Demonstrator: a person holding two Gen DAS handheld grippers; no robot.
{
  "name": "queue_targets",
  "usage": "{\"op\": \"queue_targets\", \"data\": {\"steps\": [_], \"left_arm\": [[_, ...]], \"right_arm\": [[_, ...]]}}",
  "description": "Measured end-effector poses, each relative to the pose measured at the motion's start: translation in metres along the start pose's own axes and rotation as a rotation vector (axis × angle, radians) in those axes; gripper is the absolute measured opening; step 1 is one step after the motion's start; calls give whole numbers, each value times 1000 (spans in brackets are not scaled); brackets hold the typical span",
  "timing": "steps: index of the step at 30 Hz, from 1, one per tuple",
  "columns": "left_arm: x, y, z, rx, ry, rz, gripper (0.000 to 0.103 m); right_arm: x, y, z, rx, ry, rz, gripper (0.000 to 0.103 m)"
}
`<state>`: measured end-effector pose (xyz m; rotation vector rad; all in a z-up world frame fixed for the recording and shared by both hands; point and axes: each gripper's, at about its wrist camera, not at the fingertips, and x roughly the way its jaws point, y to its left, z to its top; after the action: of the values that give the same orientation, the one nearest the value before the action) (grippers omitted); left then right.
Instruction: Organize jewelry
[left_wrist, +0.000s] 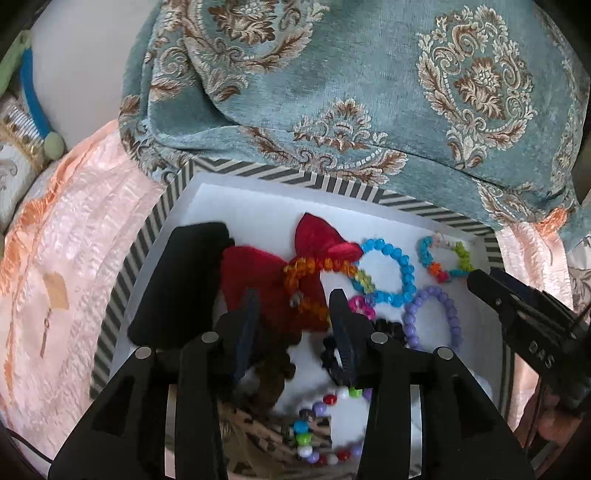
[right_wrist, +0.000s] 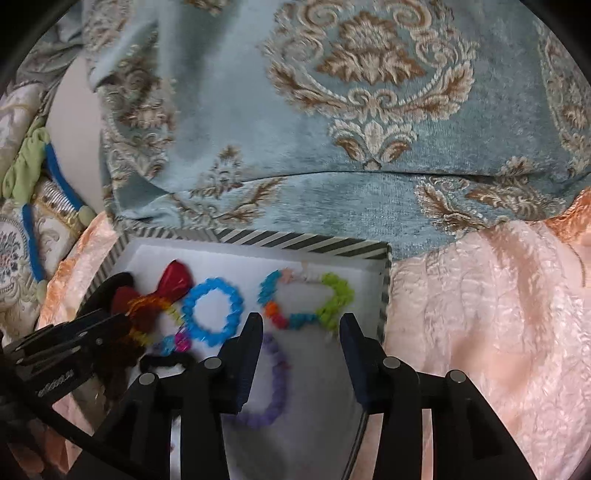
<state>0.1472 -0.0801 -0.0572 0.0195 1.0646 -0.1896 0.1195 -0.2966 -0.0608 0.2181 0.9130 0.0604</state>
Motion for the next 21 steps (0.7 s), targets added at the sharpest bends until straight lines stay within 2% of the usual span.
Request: {"op": "queue_targets", "data": {"steps": [7,9,11,12,21], "left_arm": [[-32,-3,-23,44,-46,41,40],[-45,-2,-30,37,-63,35,40],[-57,-1,-37,35,-80,34,40],[-61,-1,-40,35,-86,36,40],[-109,7,-64,14,-165,57,40]], "right_arm": [[-51,18,-25,-13,-67,-3,43],[-63,24,-32,-17,-84,-15,47],[-75,31,-39,-19,-107,-32,58],[-80,34,-42,-15,-119,-37,59],[-111,59,-63,-9,-144,-43,60]]}}
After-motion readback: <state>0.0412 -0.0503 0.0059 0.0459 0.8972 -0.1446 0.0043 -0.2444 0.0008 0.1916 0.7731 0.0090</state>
